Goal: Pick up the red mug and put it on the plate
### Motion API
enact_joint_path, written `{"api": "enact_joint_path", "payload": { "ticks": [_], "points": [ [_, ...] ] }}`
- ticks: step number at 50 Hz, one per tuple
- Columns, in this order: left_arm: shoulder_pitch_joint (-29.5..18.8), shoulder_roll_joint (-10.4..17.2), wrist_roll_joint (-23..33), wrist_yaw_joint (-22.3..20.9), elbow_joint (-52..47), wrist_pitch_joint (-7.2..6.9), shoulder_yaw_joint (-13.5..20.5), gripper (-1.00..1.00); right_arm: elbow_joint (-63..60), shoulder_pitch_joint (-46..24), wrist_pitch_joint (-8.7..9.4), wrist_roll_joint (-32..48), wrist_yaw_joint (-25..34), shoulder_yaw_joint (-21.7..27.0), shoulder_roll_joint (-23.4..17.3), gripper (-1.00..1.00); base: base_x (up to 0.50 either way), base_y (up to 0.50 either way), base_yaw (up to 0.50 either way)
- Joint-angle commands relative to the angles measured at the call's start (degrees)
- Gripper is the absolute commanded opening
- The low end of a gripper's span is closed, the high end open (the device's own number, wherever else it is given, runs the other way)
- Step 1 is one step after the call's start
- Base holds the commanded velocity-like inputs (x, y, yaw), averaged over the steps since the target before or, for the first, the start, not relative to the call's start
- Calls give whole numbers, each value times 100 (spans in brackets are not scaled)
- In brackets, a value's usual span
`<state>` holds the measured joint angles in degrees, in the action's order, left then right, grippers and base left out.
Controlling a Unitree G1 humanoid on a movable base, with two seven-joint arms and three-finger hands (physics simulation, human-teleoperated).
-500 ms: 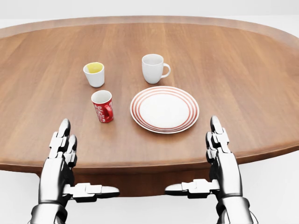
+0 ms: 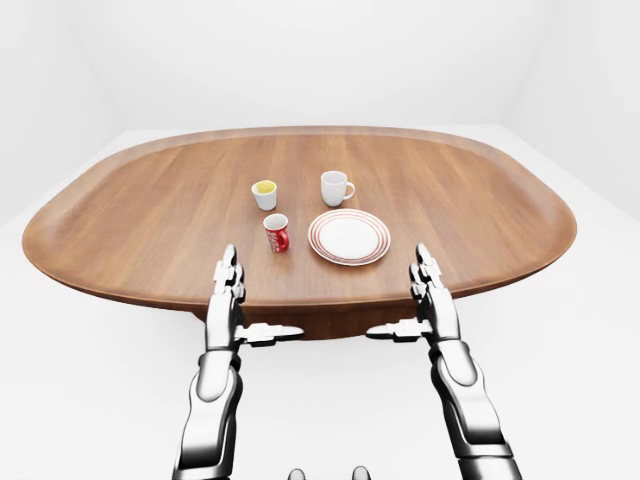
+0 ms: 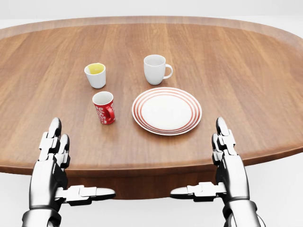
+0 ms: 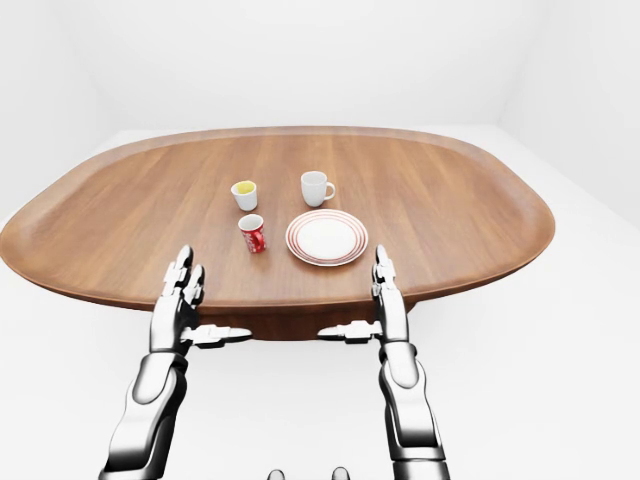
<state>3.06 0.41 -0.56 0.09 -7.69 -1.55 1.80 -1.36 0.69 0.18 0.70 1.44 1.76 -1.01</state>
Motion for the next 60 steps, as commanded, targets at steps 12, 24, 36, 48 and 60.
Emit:
{"api": "enact_joint_path", "payload": {
  "ticks": [12, 24, 36, 48, 60],
  "points": [
    [55, -7, 7, 72, -177, -31, 4, 100, -32, 43, -9, 139, -2, -7, -7, 100, 0, 19, 0],
    [128, -18, -1, 65, -354, -121, -21, 100, -39, 56, -11, 146, 6, -4, -4, 100, 0, 38, 0],
    [23, -15, 44, 65, -224, -147, -63, 100, 187, -114, 65, 175, -112, 97, -45, 100, 0, 21, 0],
    [-1239, 174, 223, -15, -380, -345, 142, 100, -373, -617, 482, -103, 45, 357, -264, 100, 0, 0, 0],
    [-2370, 475, 100, -8, 96, -345, 297, 100, -87, -1653, 482, -453, 148, 658, -624, 100, 0, 0, 0]
  ]
}}
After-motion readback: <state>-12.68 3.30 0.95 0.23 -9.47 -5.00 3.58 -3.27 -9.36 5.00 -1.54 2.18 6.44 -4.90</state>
